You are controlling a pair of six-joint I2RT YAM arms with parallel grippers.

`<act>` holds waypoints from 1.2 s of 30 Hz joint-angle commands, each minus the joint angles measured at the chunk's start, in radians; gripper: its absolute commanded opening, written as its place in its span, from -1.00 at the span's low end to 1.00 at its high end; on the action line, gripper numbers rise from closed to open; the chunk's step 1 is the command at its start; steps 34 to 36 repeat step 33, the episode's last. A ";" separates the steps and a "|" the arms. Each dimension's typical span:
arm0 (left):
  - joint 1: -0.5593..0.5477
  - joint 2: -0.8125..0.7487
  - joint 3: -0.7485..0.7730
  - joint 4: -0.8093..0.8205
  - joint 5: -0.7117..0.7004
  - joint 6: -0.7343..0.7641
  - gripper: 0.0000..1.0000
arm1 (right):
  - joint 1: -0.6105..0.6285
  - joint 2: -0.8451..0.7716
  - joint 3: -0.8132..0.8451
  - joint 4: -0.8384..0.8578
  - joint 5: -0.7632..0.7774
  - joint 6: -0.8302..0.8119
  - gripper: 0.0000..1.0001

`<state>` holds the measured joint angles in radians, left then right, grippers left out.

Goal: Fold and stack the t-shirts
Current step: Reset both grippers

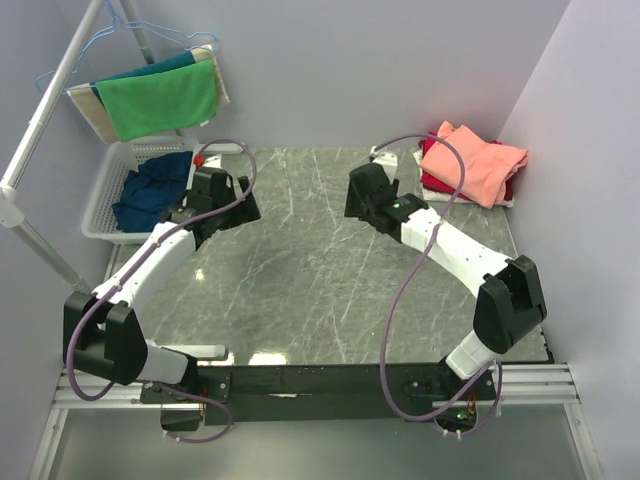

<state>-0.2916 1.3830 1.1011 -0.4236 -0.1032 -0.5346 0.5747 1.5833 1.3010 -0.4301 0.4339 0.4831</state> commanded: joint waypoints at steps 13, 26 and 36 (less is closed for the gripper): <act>-0.067 -0.111 -0.047 0.063 -0.047 0.022 0.99 | 0.183 -0.069 -0.032 -0.010 -0.007 0.041 0.40; -0.084 -0.124 -0.081 0.066 -0.085 0.018 0.99 | 0.215 -0.045 -0.022 -0.033 -0.011 0.040 0.40; -0.090 -0.121 -0.072 0.055 -0.116 0.021 0.99 | 0.218 -0.028 -0.011 -0.033 -0.017 0.034 0.40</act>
